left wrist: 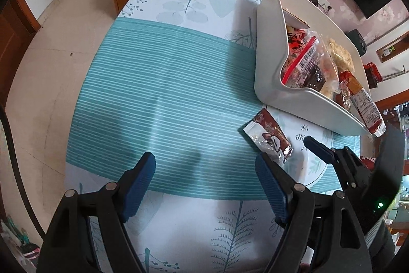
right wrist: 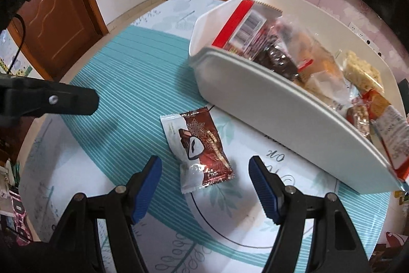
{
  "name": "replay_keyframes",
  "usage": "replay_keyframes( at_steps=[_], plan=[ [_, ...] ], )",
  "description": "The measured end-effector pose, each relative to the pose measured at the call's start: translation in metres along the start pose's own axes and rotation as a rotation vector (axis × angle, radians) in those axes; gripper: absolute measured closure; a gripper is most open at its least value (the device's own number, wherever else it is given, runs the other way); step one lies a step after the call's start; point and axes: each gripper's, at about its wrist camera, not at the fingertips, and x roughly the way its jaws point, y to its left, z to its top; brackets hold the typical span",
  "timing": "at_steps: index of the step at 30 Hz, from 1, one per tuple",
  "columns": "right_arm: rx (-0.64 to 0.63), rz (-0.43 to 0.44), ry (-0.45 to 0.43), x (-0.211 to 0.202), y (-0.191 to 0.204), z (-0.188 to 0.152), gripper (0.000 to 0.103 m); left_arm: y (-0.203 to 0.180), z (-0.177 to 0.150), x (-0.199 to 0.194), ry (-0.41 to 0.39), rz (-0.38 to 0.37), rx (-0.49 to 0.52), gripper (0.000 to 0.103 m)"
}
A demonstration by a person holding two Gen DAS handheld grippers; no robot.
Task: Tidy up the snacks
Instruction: 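Lower right tool onto the brown chocolate wrapper packet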
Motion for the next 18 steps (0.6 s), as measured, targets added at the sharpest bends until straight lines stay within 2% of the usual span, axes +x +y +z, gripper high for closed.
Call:
replay_keyframes(
  at_steps=[4, 6, 18],
  plan=[
    [-0.005, -0.007, 0.011, 0.01, 0.002, 0.001, 0.034, 0.005, -0.001, 0.002, 0.006, 0.01, 0.002, 0.024],
    [-0.008, -0.005, 0.019, 0.014, 0.004, 0.002, 0.039, 0.008, -0.001, 0.003, 0.013, 0.023, 0.0, 0.024],
    [0.003, -0.014, 0.065, 0.026, 0.006, 0.009, 0.053, 0.017, 0.004, 0.011, 0.04, 0.066, 0.007, 0.024]
  ],
)
